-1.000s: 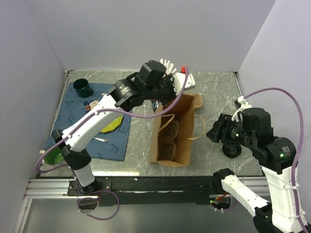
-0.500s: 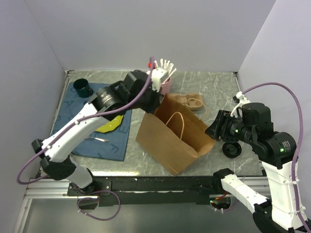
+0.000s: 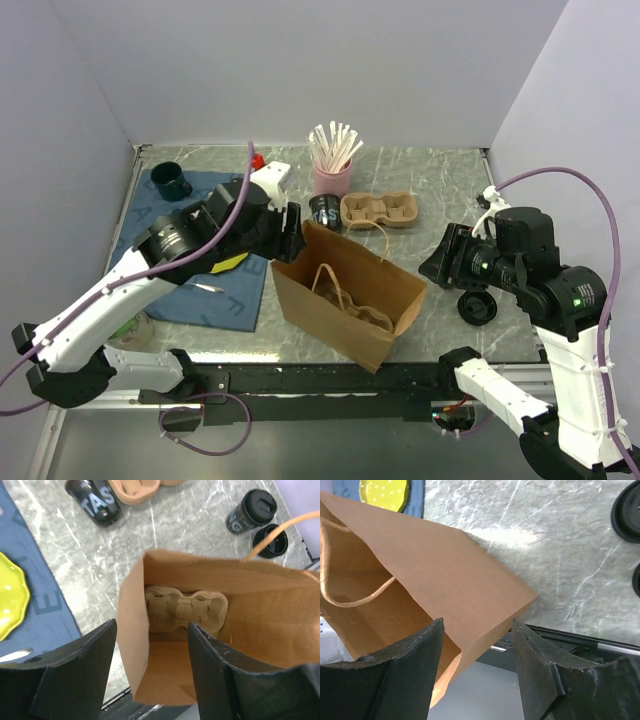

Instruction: Pack the takeout coffee

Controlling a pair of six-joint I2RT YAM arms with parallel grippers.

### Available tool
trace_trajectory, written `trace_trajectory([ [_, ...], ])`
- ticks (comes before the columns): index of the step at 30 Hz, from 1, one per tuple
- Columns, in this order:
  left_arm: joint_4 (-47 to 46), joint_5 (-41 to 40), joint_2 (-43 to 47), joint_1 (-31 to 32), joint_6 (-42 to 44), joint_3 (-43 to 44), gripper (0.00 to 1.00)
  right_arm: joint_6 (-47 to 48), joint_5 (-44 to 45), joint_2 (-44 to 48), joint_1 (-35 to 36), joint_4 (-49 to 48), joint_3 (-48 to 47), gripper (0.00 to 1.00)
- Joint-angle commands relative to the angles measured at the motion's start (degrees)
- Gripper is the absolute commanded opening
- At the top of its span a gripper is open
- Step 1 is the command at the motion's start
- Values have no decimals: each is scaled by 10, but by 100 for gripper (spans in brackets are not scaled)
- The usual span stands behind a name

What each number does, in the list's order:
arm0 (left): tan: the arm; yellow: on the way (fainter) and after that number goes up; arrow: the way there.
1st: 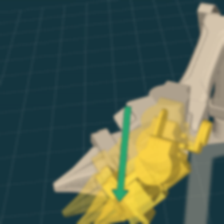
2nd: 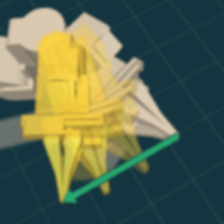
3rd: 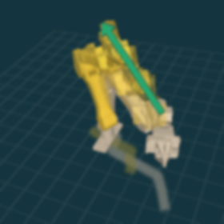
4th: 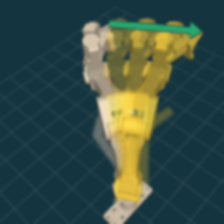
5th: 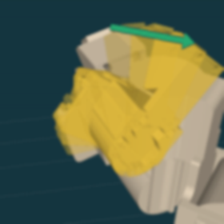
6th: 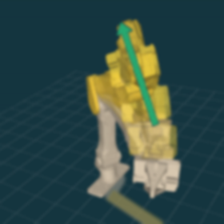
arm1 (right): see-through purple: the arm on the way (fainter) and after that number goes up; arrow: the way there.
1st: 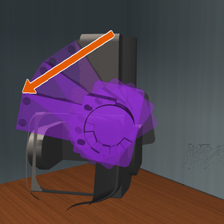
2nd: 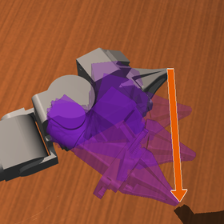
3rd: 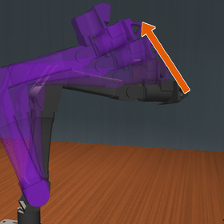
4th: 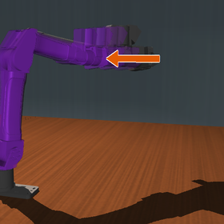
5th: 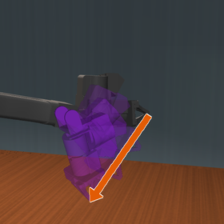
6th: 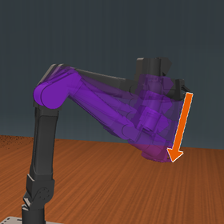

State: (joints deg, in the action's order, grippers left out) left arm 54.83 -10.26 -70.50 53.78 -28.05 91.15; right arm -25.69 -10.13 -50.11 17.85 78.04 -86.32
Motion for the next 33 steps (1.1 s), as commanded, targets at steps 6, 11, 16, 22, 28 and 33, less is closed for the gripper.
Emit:
trace_trajectory([
  [6, -1, -10, -7, -2, 64, 36, 75, -47, -19, -8, 2, 101, -41, 64],
  [11, 5, -14, -35, -8, 97, 30, 69, -75, 15, -3, 1, 98, -46, 66],
  [16, -11, 13, -35, -16, 113, 16, 34, -77, 88, 4, 1, 74, -27, 66],
  [22, -17, 24, -12, -66, 37, 6, 1, -31, 126, -18, -6, 24, -5, 83],
  [28, 19, -41, 2, -78, -31, 17, 1, -2, 144, -90, -14, 40, -43, 100],
  [33, 48, -63, 12, -85, -52, -1, 1, 10, 194, -114, -61, 26, 3, 100],
])
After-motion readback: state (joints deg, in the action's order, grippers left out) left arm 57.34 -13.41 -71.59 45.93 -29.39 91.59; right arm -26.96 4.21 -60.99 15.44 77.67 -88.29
